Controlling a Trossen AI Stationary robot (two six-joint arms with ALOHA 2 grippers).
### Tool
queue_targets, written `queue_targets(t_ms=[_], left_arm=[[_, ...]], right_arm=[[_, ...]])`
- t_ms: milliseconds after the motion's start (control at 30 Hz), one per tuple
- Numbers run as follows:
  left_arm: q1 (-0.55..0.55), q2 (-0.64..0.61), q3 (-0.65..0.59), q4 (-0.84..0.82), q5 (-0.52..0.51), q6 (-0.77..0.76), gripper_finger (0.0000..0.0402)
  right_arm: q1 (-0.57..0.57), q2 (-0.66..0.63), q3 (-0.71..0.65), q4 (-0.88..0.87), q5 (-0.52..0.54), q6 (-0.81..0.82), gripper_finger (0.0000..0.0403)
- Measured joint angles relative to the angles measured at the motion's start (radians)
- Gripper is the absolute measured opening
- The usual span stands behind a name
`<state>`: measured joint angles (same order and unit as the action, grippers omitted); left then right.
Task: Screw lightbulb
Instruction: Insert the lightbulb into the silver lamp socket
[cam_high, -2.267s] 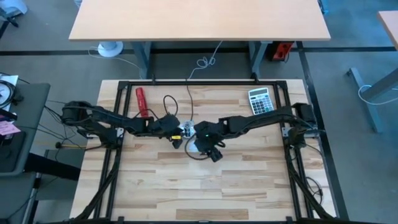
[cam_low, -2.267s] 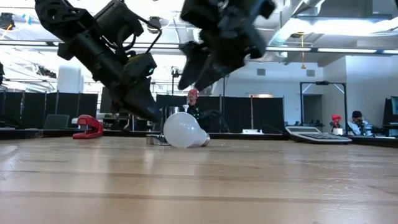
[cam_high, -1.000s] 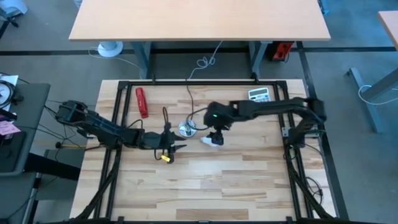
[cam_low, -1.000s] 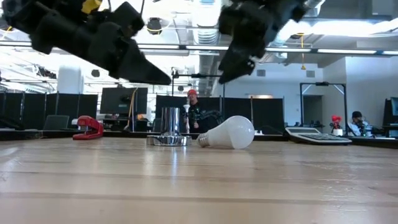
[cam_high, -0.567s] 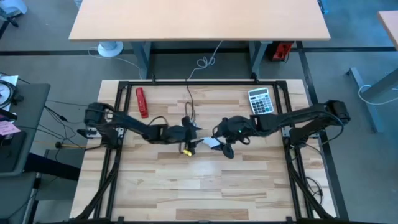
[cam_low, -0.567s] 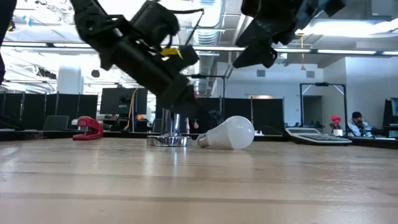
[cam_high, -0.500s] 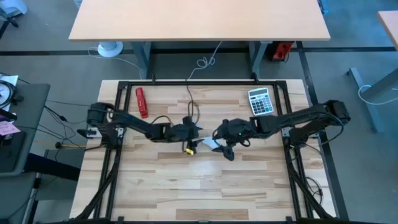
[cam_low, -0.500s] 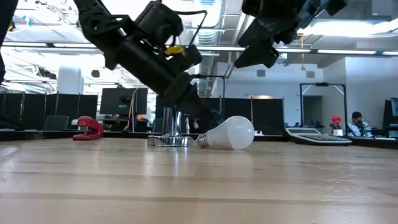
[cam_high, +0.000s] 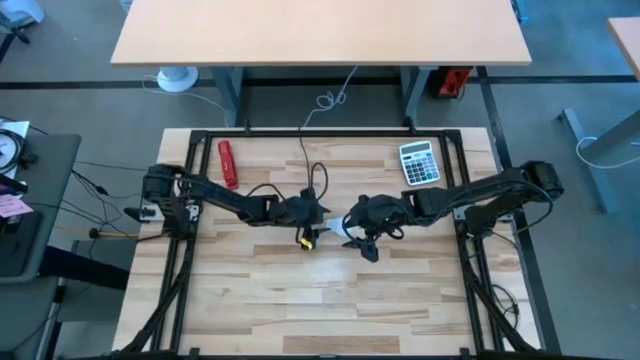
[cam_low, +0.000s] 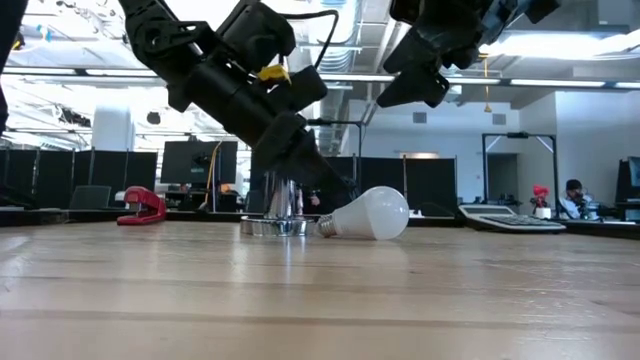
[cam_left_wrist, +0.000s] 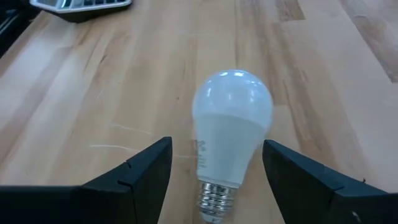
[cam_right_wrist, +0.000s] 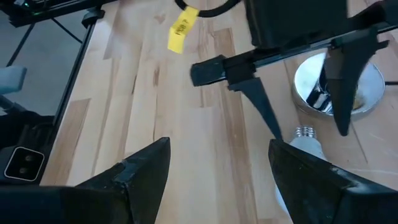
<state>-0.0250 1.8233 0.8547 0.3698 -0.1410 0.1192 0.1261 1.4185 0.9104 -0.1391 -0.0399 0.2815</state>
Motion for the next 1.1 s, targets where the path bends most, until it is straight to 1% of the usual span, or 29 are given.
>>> queue_targets(t_ms=[67,167,300,400,467,567,767,900,1100], left_arm=[[-0.011,-0.008,0.001,-0.006,-0.001,-0.002,0.0241],[-0.029,-0.040,0.013,-0.070,-0.023,-0.005,0.0241],[-0.046,-0.133,0.038,-0.219,-0.080,-0.022,0.0241],[-0.045,-0.210,0.057,-0.257,-0.096,-0.025,0.0241],[-0.043,-0.221,0.056,-0.264,-0.096,-0.040,0.0241],[-0.045,-0.198,0.053,-0.277,-0.093,-0.041,0.0241],[-0.042,-0.065,0.055,-0.185,-0.100,-0.031,0.0241],[-0.030,-0.001,0.058,-0.117,-0.100,-0.015,0.0241],[-0.008,0.041,0.060,-0.107,-0.103,-0.001,0.0241]], right_arm=[[0.000,0.000,0.000,-0.002,0.000,0.001,0.0282],[0.000,0.000,0.000,-0.001,0.000,0.001,0.0282],[0.000,0.000,0.000,0.001,0.000,0.001,0.0282],[0.000,0.000,0.000,0.002,0.000,0.001,0.0282],[0.000,0.000,0.000,0.005,0.000,0.001,0.0282],[0.004,0.000,0.001,0.009,0.000,-0.001,0.0282],[0.005,0.000,0.001,0.010,0.000,-0.001,0.0282],[0.005,0.000,0.001,0.006,-0.001,-0.001,0.0282],[0.005,0.001,0.001,-0.013,-0.002,-0.001,0.0282]])
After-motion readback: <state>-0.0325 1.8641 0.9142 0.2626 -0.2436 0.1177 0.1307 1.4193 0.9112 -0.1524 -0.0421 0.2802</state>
